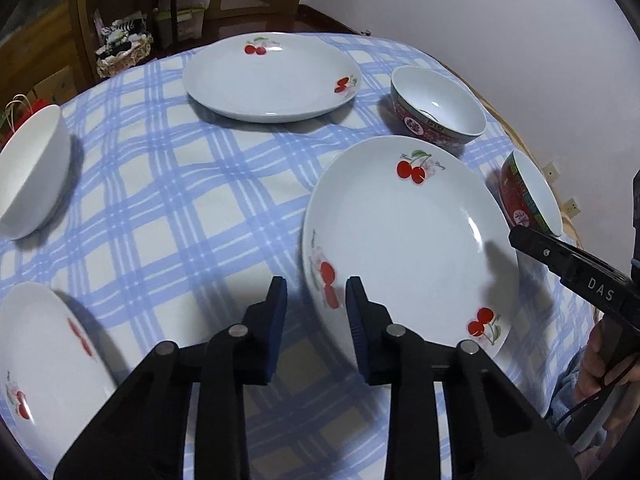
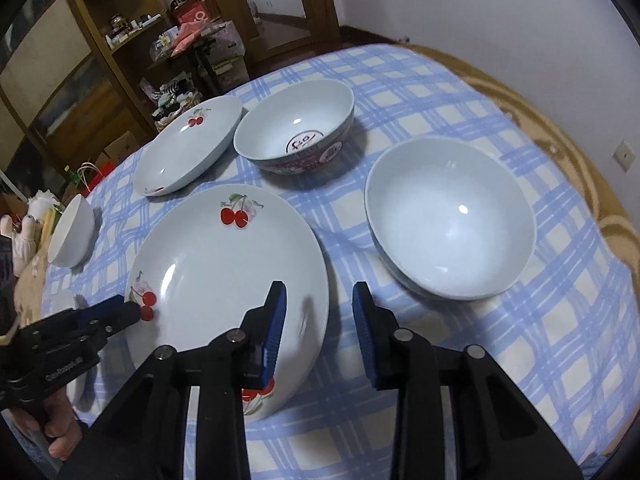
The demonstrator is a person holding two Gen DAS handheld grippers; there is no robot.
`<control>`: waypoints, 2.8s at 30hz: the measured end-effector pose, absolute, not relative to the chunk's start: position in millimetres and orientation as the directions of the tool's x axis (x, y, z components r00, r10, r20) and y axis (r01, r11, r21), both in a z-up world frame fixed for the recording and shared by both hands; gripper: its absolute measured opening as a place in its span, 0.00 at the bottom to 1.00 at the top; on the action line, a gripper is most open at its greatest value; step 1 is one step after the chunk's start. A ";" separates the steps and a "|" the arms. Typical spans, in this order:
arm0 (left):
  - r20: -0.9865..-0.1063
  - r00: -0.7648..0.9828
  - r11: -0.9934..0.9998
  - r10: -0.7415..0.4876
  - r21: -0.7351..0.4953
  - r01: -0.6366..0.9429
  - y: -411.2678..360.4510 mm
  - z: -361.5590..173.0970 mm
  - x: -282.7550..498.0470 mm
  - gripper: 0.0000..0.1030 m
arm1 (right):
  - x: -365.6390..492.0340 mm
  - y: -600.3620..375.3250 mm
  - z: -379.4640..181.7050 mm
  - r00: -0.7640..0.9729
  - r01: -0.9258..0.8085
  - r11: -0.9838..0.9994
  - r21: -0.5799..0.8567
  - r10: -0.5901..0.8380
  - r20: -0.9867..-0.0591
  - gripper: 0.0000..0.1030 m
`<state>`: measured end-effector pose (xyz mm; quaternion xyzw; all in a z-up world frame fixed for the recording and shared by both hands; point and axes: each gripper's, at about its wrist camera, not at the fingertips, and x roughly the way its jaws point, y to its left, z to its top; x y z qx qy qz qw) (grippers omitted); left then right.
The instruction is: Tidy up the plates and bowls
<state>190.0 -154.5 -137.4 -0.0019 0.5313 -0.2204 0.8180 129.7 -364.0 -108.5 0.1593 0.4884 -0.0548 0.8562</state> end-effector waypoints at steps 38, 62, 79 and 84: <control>-0.866 0.309 0.900 -0.393 -0.293 0.323 -147.8 -149.3 196.9 0.17 | 136.1 -365.1 -116.5 0.487 0.271 0.916 0.295 0.134 -0.863 0.08; -0.885 0.281 0.905 -0.370 -0.276 0.324 -141.9 -146.4 163.6 0.17 | 98.0 -347.2 -104.9 0.478 0.255 0.937 0.239 0.092 -0.874 0.07; -0.899 0.235 0.892 -0.369 -0.272 0.360 -156.7 -145.9 126.8 0.18 | 55.2 -357.1 -101.7 0.445 0.322 0.917 0.236 0.074 -0.892 0.08; -0.910 0.259 0.905 -0.325 -0.220 0.363 -155.5 -148.5 125.6 0.17 | 57.0 -349.6 -113.8 0.402 0.312 0.926 0.212 0.073 -0.913 0.08</control>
